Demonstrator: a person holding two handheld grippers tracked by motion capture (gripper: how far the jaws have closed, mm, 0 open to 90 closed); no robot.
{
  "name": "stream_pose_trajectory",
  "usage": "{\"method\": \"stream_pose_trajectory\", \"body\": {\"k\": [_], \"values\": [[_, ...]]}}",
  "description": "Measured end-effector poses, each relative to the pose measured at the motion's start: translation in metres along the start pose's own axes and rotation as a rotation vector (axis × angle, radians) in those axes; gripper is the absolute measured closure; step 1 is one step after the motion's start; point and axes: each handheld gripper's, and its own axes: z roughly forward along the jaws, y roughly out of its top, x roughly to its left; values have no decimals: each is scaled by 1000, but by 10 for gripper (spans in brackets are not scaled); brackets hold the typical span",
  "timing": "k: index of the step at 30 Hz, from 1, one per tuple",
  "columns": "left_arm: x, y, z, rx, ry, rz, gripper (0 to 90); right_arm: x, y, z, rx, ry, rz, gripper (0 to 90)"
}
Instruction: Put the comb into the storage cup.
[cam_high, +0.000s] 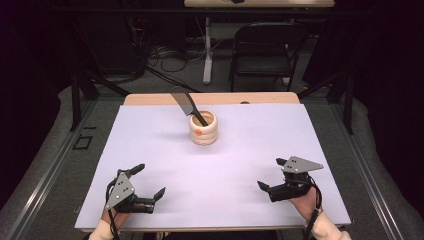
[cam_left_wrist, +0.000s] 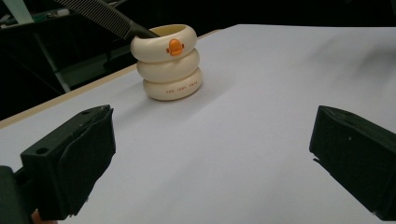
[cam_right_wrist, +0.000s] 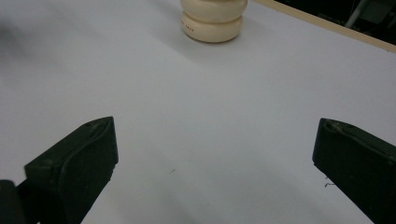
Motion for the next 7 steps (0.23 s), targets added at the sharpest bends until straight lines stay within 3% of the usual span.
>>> {"method": "stream_pose_trajectory", "body": {"k": [7], "values": [[0, 0, 1, 6, -1, 3, 3, 4, -4, -5, -15, -4, 2, 0]]}}
